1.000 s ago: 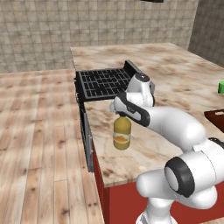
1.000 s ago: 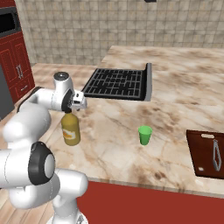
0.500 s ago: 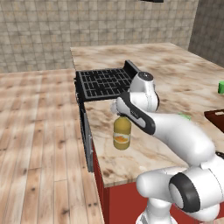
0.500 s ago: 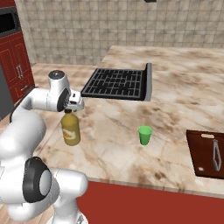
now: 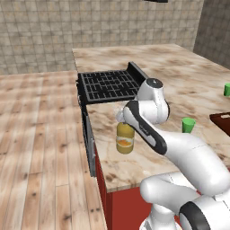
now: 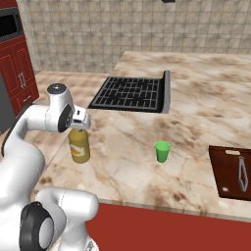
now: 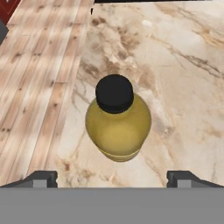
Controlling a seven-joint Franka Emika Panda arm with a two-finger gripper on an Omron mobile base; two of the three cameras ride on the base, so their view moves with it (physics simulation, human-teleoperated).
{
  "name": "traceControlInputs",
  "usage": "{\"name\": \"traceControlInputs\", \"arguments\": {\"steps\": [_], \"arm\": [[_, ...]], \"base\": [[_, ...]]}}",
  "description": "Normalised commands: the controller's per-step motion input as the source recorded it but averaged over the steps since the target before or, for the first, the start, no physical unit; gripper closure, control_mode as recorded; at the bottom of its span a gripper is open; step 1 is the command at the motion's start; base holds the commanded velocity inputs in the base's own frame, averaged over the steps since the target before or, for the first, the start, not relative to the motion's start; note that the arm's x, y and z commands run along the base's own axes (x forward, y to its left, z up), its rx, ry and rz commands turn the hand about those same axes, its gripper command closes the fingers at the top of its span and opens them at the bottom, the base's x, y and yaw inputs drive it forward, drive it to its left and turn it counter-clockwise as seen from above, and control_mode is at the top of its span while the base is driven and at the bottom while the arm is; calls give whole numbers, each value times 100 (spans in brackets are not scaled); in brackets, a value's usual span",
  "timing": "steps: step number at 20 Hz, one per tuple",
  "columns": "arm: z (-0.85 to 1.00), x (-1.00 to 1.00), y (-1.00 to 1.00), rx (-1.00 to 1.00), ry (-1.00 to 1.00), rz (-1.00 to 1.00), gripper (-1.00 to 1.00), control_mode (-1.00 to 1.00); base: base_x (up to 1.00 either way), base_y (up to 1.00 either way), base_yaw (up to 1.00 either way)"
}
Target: Place the drinks on the dining counter in a tight cluster.
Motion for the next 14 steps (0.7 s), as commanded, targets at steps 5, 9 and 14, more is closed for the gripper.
{"name": "traceControlInputs", "arguments": {"steps": [5, 9, 14], "arm": [[0, -44, -4, 0, 0, 0, -100, -100], [0, -37, 0, 0, 0, 0, -100, -100], [2, -37, 0, 0, 0, 0, -100, -100]], "base": [[0, 0, 0], [0, 0, 0], [0, 0, 0]]}}
